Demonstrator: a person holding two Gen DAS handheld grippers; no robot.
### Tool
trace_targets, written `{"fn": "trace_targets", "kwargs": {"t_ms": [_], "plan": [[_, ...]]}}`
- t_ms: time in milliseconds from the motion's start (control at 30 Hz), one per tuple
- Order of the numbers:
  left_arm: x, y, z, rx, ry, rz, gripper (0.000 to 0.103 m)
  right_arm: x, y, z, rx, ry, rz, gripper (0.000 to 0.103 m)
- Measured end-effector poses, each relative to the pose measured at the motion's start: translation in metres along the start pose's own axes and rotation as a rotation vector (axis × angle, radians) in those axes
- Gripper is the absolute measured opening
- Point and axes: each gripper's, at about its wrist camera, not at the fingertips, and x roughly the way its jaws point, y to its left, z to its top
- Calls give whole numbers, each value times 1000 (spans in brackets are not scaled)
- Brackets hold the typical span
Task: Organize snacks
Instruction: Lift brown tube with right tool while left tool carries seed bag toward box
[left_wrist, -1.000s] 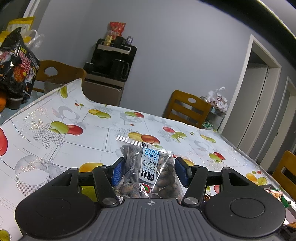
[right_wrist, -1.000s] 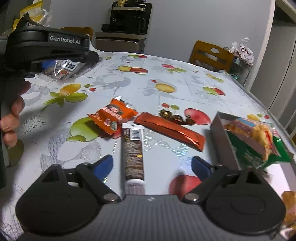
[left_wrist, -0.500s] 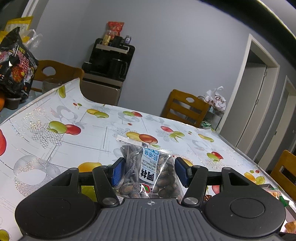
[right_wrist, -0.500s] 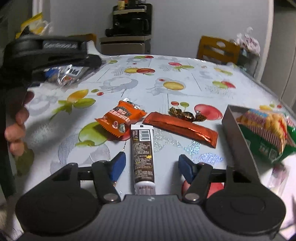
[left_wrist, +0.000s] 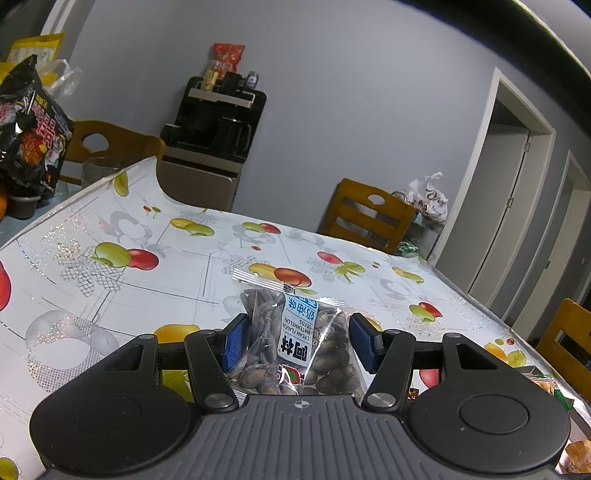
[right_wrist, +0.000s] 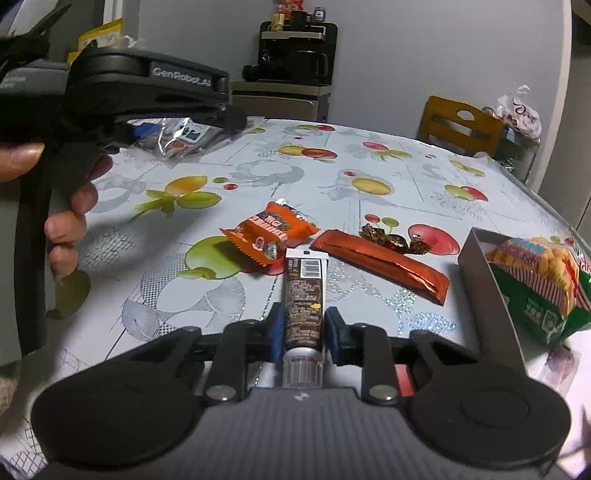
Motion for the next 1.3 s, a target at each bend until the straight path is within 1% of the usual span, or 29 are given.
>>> {"fn": "trace_targets", "kwargs": {"t_ms": [233,533,767,967,1133,1200,1300], "plan": [[-1,-1,0,2,-4,-5,58,-4,0,-1,10,-8,-6,23],[-1,-1,0,6,-1,-11,58,-27,-8,7,49,-86,-12,23],[-2,-5,-1,25,0,-21,58,-46,-6,10,46,-111,1,23],[-2,-13,-7,68,-1,-24,58,-80,-6,0,37,-150,-9,23],[-3,-26,-19,147,-15,-30,58,-111,-13,-18,67,-184,-18,23],[-5,-33,-26,182,-19,-33,58,-121,-16,-28,88,-189,-11,23],[-15,-41,-28,184,15,-22,58,-132,-20,-41,125,-181,26,23]]}}
